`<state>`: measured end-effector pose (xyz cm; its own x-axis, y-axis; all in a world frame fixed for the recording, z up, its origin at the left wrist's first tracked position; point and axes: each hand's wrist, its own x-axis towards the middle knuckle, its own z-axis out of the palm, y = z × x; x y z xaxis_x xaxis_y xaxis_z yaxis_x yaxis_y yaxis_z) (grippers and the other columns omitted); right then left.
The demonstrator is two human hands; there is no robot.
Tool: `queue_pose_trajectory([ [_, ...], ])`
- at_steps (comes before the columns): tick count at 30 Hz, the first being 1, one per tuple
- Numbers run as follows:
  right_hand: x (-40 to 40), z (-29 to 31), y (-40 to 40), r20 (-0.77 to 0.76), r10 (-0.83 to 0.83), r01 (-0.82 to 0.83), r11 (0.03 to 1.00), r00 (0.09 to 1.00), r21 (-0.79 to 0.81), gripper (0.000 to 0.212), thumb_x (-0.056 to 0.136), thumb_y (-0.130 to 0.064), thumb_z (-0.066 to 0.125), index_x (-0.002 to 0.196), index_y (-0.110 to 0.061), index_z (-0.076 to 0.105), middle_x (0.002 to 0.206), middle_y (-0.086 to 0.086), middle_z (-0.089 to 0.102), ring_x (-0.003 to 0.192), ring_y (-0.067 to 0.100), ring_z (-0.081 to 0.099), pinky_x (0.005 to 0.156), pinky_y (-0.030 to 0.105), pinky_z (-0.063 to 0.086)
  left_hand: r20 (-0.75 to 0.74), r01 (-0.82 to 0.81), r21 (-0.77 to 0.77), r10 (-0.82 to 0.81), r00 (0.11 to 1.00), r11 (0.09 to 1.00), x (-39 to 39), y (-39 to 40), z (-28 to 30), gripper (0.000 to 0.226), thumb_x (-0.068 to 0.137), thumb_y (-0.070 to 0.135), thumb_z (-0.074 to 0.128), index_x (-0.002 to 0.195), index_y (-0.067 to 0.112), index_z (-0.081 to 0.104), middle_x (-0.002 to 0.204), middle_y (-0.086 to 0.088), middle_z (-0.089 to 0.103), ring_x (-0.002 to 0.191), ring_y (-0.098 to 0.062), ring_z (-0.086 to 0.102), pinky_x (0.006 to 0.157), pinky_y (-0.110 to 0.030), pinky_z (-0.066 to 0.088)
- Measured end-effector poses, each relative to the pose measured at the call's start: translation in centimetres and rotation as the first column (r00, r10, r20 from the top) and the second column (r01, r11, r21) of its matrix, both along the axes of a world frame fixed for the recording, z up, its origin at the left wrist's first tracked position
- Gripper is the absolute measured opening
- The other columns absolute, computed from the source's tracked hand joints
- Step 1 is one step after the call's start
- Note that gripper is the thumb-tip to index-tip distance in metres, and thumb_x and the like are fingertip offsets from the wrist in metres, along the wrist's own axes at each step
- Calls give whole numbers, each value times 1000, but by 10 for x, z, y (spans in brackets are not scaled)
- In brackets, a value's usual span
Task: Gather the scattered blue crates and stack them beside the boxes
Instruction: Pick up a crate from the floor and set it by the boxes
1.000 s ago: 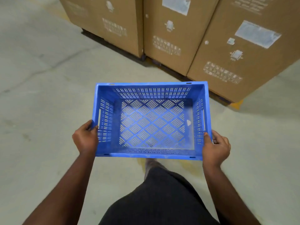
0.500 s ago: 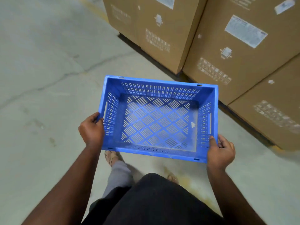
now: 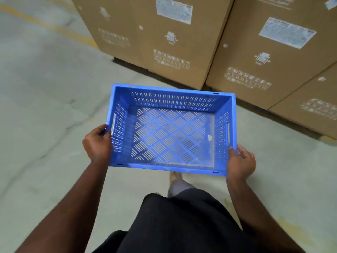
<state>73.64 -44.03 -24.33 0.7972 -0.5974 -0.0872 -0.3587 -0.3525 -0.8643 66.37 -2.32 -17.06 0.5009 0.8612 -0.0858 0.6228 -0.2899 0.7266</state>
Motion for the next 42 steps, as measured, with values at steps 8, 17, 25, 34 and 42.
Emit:
queue_pose_trajectory([
  [8, 86, -19, 106, -29, -105, 104, 994, 994, -14, 30, 84, -11, 77, 113, -4, 75, 94, 6, 59, 74, 19, 56, 75, 24, 43, -48, 151, 37, -149, 988, 988, 133, 110, -18, 33, 85, 16, 67, 117, 14, 76, 114, -7, 76, 109, -20, 70, 94, -23, 45],
  [17, 177, -16, 180, -95, -146, 143, 989, 985, -37, 26, 84, -13, 77, 108, -4, 76, 90, 9, 68, 87, 32, 67, 82, 38, 50, -133, 286, 1, -283, 950, 958, 259, 202, -34, 24, 86, 19, 66, 105, 18, 80, 107, -3, 78, 103, -21, 71, 94, -30, 51],
  [25, 248, -81, 215, -211, -336, 363, 926, 918, 102, 40, 73, -39, 81, 99, -8, 77, 93, 16, 75, 78, 18, 65, 83, 50, 59, -145, 457, -172, -482, 864, 872, 389, 245, -94, 35, 85, 15, 75, 120, 12, 74, 111, -8, 76, 101, -17, 70, 93, -25, 48],
  [34, 328, -259, 231, -513, -299, 284, 953, 805, -109, 38, 75, -42, 79, 98, -14, 68, 89, 5, 72, 82, 26, 68, 84, 45, 54, -351, 663, -105, -651, 673, 742, 493, 250, -268, 30, 78, 27, 61, 107, 25, 55, 97, -19, 74, 93, -41, 69, 82, -43, 54],
  [42, 352, -486, 232, -582, -295, 269, 954, 758, -132, 34, 82, -6, 69, 115, 0, 66, 111, 25, 68, 104, 40, 64, 90, 46, 49, -533, 671, -66, -595, 602, 738, 530, 237, -502, 13, 72, 21, 63, 78, 13, 54, 71, -12, 63, 73, -36, 61, 55, -34, 40],
])
